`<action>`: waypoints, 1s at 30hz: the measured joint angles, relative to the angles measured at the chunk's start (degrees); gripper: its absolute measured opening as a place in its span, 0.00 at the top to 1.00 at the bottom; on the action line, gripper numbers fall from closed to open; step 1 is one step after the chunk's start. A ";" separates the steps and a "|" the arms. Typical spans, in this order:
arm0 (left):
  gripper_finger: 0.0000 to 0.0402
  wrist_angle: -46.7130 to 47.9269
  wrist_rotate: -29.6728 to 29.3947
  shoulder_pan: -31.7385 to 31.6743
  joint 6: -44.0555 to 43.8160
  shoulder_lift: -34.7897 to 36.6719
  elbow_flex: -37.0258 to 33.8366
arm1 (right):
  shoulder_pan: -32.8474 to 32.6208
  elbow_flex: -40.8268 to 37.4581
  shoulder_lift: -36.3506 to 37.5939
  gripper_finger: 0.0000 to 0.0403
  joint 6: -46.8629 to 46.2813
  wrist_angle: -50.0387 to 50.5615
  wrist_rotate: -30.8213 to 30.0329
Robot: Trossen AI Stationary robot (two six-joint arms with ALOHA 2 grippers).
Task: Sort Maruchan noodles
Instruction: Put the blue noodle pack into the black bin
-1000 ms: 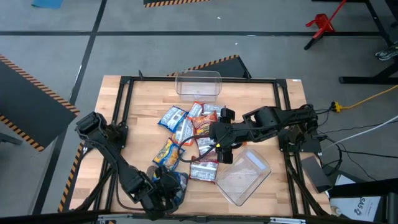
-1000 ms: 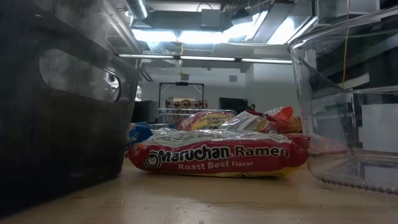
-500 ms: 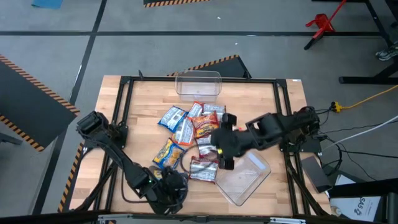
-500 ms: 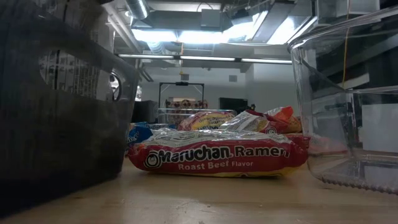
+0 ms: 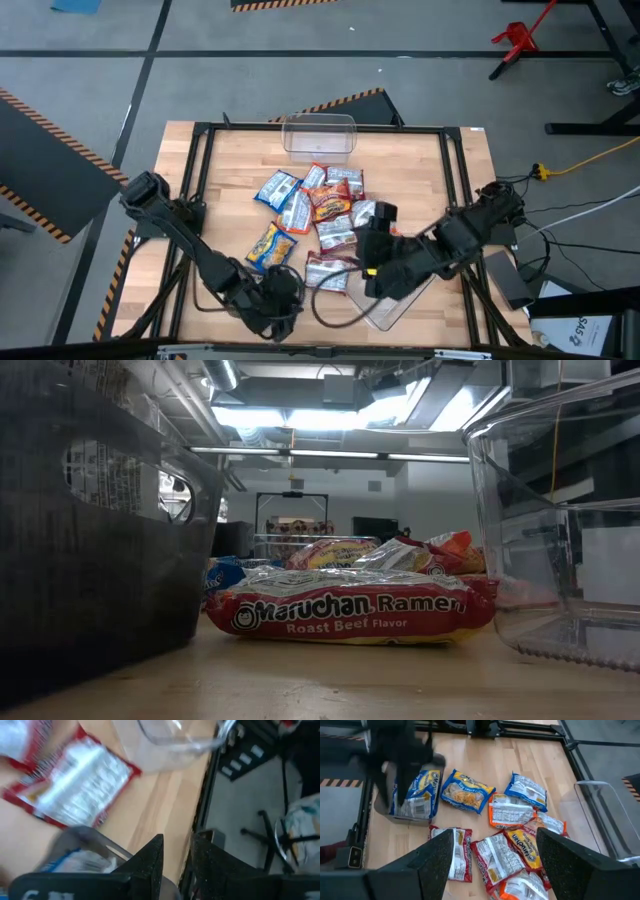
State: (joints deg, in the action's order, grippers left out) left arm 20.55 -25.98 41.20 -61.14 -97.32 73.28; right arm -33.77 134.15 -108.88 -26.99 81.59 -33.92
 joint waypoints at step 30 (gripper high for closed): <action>1.00 21.52 2.67 4.77 -19.32 -5.64 -0.04 | -4.43 -39.17 -0.04 0.33 -14.26 -40.77 -1.74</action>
State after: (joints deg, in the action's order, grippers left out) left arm 42.07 -23.31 45.98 -80.46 -102.96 73.23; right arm -38.20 94.98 -108.92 -41.26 40.82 -35.65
